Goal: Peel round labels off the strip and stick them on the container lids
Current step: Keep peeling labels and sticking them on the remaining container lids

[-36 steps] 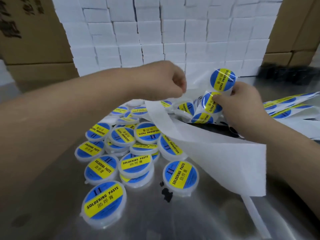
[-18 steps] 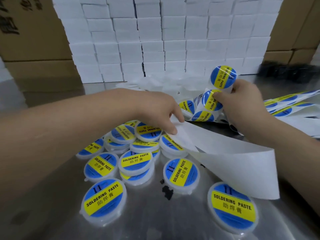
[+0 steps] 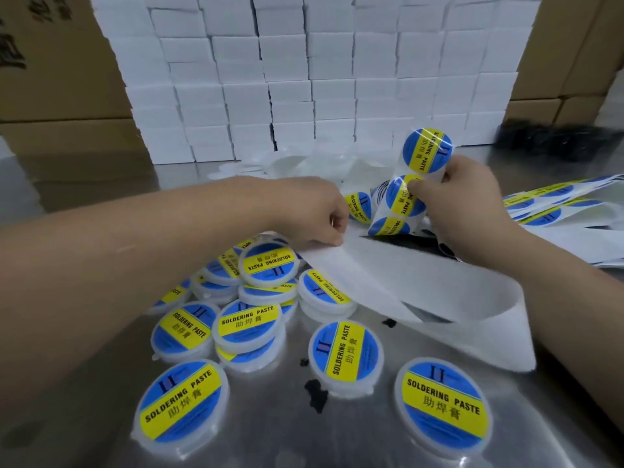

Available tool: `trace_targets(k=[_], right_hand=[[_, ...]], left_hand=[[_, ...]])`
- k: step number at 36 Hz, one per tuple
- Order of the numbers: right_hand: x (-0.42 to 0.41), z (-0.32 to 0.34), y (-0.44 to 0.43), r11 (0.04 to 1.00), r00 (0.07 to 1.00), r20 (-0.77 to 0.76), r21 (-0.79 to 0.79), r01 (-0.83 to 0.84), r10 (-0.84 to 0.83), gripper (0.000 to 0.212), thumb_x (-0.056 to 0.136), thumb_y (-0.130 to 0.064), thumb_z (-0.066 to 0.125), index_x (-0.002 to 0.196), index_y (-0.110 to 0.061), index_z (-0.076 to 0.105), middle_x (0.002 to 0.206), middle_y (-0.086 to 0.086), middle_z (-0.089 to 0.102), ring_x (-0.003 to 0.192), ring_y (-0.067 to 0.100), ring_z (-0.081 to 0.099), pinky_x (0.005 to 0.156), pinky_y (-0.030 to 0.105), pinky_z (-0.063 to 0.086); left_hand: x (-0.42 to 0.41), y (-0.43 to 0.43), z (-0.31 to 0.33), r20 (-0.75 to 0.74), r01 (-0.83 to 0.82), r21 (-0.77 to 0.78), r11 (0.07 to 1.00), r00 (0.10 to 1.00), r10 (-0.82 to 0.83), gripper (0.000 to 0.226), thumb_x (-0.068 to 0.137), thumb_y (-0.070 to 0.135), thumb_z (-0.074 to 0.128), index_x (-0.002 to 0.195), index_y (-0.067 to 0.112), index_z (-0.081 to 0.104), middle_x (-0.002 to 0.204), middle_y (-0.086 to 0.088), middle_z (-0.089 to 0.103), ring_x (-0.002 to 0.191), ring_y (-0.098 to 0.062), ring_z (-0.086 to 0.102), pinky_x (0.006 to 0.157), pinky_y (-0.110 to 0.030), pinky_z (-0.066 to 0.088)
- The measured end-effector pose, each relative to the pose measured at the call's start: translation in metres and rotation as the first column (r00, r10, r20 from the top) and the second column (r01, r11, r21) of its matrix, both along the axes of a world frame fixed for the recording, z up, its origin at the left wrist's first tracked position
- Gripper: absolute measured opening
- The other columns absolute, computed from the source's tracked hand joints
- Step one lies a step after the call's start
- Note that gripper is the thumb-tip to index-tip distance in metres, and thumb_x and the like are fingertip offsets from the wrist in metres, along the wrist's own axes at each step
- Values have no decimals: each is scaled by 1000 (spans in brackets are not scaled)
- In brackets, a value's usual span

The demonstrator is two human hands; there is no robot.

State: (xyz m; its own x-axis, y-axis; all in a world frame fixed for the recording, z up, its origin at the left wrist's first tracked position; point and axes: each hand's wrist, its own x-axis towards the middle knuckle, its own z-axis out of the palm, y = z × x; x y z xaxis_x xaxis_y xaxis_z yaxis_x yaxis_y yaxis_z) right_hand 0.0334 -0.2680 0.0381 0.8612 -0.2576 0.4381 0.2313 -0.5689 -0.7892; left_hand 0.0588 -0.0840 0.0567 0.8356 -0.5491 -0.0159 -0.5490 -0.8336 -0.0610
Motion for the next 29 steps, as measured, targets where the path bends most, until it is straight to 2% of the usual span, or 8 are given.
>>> trace_targets(k=[5,9,14,17,20,23,26,29], right_hand=[[3,6,-3,999,999,-30,-51,-17,16,23,80,-13,58,95,4,59,75,13,54,70,20,48,62,25,34],[1,-1,-1,1000,1000,-14,-18,-4,4,11,81,-21,60,84,-10,61,69,-1,58,60,10,48,51,20,35],[3,-2,0,1000,1000,10,-17,18,-18,13,84,-19,57,91,-8,61,80,6,60,61,12,47,50,21,35],[3,-4,0,1000,1000,18,-23,14,-14,10,84,-18,56,88,-9,60,77,5,57,58,10,45,49,22,33],[4,-4,-1,999,1000,19,-30,18,-17,12,84,-18,55,91,-10,60,79,5,59,63,14,48,49,21,34],[4,-4,0,999,999,21,-39,26,-25,16,84,-18,55,95,-7,60,87,9,62,71,20,52,52,22,36],[4,-5,1,999,999,27,-40,31,-29,18,83,-17,54,95,-7,60,91,12,64,76,23,56,54,23,38],[5,-5,2,998,999,33,-51,28,-27,18,83,-18,54,95,-6,60,91,13,63,73,22,53,54,22,38]], left_hand=[[4,16,30,89,-79,-5,997,993,79,17,84,33,56,68,28,53,64,12,59,49,3,53,51,-19,31],[13,25,67,177,-170,-58,984,968,178,16,87,32,52,74,22,54,53,15,62,39,1,56,51,-19,32],[27,15,102,254,-164,-432,887,921,294,19,91,26,46,80,18,59,56,17,66,45,3,59,47,-22,38],[38,1,108,158,-76,-739,670,947,281,32,90,19,45,120,23,56,112,3,66,90,-10,64,61,-14,46],[45,-13,104,-44,-81,-818,569,996,78,65,93,11,42,148,30,13,153,6,24,137,-14,28,87,-10,28],[46,-9,93,-48,-121,-664,738,992,119,73,94,17,42,146,34,-6,154,7,20,119,-16,41,91,-14,37],[40,2,78,-106,-275,-508,816,960,258,48,92,29,44,139,25,35,137,2,49,105,-17,54,91,-29,35],[18,11,64,-264,-295,-587,754,950,166,31,91,40,44,76,18,60,75,3,61,58,-13,53,64,-27,40]])
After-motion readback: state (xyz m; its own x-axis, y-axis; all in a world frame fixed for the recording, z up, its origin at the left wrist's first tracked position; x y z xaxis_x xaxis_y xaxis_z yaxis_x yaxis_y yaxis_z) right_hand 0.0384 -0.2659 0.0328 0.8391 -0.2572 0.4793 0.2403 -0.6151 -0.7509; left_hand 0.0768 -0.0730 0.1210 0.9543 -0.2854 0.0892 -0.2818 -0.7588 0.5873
